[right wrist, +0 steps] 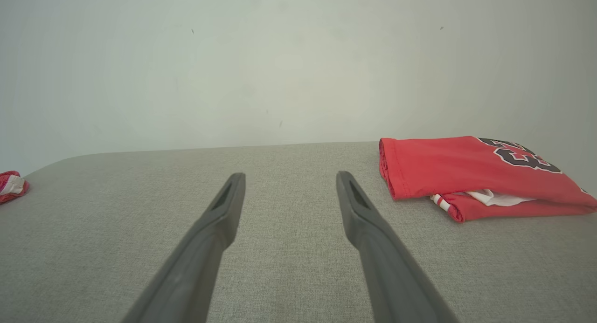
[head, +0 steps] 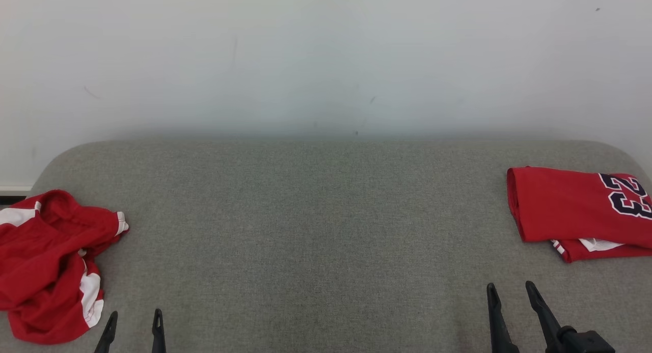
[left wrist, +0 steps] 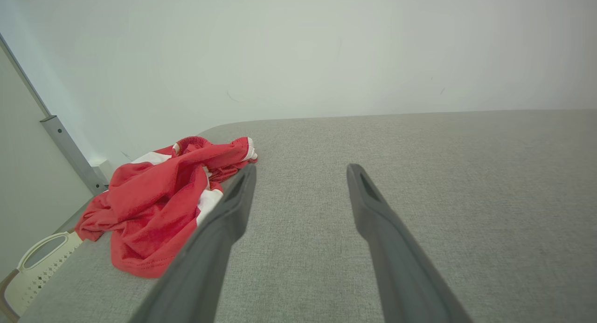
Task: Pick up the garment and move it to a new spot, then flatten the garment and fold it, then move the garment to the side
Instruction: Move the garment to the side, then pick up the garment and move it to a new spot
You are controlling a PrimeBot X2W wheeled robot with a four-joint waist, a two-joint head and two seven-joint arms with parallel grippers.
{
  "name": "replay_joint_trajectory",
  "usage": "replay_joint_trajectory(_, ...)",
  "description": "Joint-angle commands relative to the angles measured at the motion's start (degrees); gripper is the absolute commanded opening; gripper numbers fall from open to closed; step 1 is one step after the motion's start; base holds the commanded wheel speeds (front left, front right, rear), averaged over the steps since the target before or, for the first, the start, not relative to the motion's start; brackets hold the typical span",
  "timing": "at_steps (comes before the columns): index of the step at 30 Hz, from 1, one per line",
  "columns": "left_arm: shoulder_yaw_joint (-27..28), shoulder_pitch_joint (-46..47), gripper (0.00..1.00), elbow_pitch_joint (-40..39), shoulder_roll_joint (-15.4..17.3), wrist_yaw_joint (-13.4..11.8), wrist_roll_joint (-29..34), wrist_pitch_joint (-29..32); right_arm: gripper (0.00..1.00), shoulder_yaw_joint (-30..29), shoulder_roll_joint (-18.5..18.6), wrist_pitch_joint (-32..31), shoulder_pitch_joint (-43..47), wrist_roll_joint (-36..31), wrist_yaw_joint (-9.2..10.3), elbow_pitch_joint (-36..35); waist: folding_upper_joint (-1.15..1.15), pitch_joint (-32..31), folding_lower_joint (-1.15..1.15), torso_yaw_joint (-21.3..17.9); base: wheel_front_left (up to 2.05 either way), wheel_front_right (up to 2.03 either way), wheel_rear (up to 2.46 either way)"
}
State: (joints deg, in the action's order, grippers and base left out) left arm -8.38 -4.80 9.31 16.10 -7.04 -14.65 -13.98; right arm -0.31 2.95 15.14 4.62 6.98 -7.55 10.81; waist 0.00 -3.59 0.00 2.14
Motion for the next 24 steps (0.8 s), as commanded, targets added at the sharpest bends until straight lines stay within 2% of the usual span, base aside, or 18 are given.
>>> replay_joint_trajectory(1,0.09,-0.9,1.0,-0.19,0.28,0.02,-0.44,-0.07,1.0,-0.17,-0.09,0.08,0.18,0.38,0.14,0.28,0.0,0.0,0.0,0.01,0.0,0.0,0.0)
replay_joint_trajectory(16,-0.56,-0.93,1.0,-0.53,0.86,-0.42,-0.95,0.26,1.0,-0.52,-0.1,0.08,0.64,0.78,0.14,0.83,0.0,-0.16,0.0,0.23,0.0,0.0,0.0)
replay_joint_trajectory(24,-0.98,-0.03,1.0,-0.69,1.12,-0.72,-0.61,0.7,1.0,-0.77,-0.09,0.08,1.28,1.59,0.14,1.23,0.0,-0.27,0.0,4.94,0.0,0.0,0.0)
